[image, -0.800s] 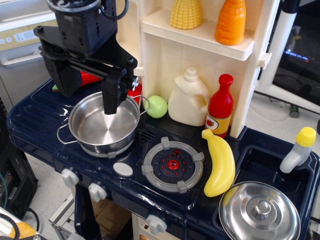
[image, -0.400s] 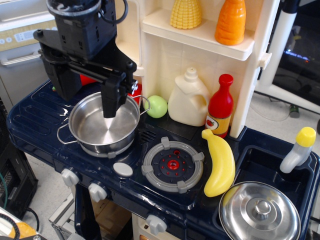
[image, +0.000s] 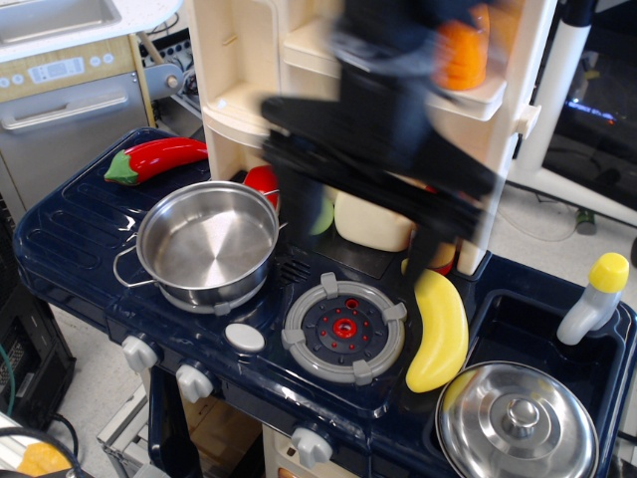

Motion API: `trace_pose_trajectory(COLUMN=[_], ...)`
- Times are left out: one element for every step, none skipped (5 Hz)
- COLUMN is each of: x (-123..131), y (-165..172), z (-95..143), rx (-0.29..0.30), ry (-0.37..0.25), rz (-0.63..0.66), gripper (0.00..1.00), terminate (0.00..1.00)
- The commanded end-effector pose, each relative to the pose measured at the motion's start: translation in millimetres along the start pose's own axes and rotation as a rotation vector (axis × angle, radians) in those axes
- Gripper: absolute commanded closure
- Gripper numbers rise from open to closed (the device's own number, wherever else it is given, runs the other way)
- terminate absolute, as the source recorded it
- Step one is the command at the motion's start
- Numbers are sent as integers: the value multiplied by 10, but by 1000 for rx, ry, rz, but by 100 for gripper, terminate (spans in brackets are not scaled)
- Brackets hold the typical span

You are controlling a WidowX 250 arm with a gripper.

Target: Put lid on pot or pan

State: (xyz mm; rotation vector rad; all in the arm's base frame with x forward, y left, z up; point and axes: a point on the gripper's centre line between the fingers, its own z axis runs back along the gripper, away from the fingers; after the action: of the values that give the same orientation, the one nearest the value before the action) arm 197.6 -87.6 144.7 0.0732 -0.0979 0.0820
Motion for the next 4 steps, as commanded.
trace_pose_trajectory(x=[-105,-86,27,102], y=[-626,-860,-957,-1004], z=[-169,-295,-495,-630], rx=[-24,-72,-105,-117], ry=[-28,-19,-42,-48], rz=[-25,-42,-79,-100], gripper=[0,0,0,0], terminate=[0,0,0,0])
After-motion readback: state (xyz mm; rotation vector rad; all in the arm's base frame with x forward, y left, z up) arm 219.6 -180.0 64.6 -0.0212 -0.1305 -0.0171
